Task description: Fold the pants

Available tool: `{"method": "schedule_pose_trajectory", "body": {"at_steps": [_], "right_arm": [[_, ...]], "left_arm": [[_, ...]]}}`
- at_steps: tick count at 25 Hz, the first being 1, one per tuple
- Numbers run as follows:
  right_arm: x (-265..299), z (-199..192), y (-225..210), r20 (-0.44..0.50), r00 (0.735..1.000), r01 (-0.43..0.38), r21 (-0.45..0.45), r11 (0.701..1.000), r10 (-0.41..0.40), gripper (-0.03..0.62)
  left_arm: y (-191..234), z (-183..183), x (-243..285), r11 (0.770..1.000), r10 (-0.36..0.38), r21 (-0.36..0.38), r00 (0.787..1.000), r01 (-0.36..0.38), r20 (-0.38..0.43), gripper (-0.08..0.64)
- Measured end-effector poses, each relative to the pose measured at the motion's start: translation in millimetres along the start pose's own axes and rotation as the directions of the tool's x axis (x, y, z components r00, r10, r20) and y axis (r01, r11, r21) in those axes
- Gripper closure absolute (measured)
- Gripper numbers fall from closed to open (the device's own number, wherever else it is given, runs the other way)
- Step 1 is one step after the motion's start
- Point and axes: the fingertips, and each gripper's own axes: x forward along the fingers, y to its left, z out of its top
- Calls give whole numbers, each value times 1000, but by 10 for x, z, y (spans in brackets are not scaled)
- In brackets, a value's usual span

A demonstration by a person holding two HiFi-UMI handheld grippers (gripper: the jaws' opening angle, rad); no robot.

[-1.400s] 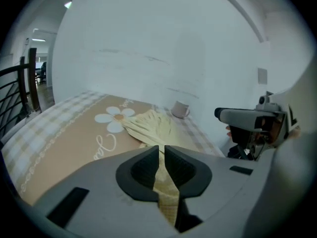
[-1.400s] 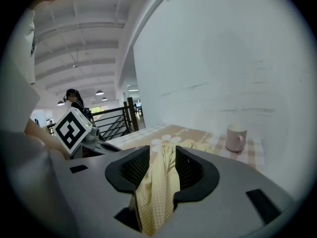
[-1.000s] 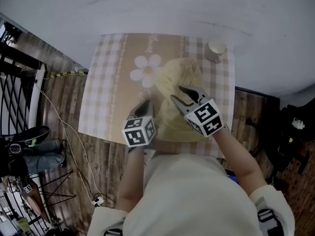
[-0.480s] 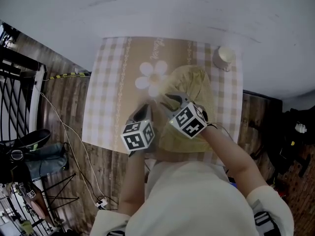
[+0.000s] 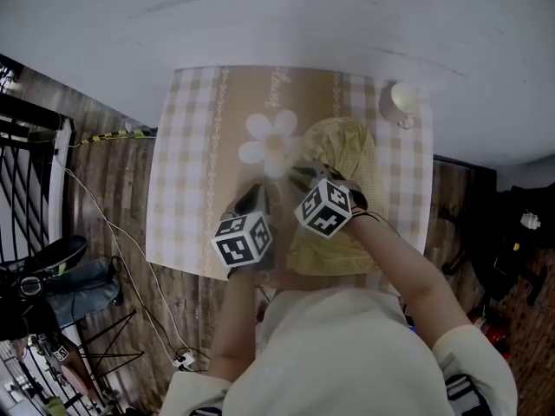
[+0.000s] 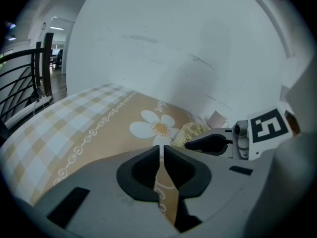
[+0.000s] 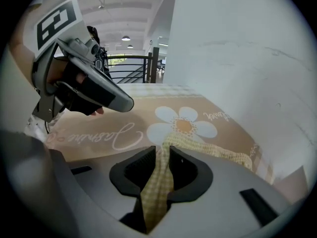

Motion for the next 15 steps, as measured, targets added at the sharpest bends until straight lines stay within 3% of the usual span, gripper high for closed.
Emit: {"method": "schedule_pose_trajectory", "body": {"at_steps": [8, 15], "right_arm": [[58, -33, -56, -25, 999, 27, -41, 999, -28, 574], [-232, 46, -346, 79, 994, 69, 147, 987, -81, 581]], "left_arm": [[-27, 23, 159, 1000, -27, 9, 999, 27, -18, 534], [-168, 89, 272, 997, -68, 28, 997, 69, -21, 534]]}}
